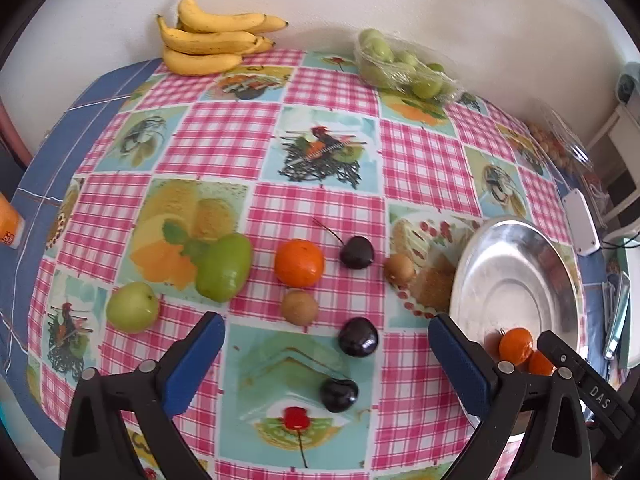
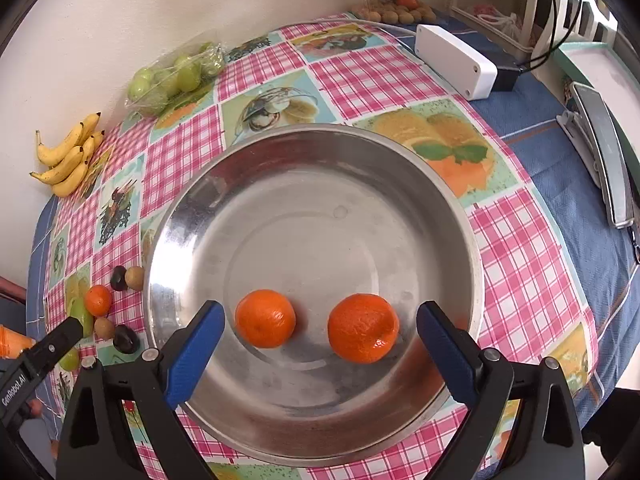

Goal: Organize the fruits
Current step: 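Move the left tool to the large green fruit while the right tool approaches a dark plum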

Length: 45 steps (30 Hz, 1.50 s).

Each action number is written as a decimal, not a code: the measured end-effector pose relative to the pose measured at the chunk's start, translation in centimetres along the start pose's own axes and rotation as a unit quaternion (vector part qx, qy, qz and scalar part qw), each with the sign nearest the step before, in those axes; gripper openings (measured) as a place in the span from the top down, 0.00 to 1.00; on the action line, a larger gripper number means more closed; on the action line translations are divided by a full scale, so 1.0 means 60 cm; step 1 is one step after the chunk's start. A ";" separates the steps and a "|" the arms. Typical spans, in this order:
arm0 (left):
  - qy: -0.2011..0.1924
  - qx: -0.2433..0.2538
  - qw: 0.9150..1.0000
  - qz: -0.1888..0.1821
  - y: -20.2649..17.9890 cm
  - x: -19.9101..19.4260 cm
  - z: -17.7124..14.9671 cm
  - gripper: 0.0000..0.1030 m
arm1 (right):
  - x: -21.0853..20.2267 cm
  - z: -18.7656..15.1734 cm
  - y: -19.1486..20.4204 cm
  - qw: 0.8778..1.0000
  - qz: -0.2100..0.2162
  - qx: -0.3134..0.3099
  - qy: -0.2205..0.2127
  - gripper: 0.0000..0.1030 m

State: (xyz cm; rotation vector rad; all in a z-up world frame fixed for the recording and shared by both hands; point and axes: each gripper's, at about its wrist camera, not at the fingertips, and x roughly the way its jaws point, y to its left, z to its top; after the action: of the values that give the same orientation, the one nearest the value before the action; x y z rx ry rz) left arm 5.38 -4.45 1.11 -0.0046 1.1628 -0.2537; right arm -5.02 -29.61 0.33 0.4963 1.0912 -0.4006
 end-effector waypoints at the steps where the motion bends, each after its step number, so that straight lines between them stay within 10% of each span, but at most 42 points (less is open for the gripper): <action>1: -0.005 -0.004 1.000 -0.001 0.006 -0.002 0.002 0.00 | -0.001 0.000 0.003 1.000 0.001 -0.003 -0.003 0.06; 45: -0.009 -0.150 0.988 -0.014 0.277 0.004 0.039 0.00 | 0.014 -0.086 0.266 0.982 0.075 -0.169 0.043 0.06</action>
State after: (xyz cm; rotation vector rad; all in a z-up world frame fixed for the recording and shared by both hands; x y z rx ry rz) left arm 10.82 11.37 -0.43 -0.2882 1.1743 -0.1011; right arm 0.13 -13.62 0.58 0.2933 1.1688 -0.0579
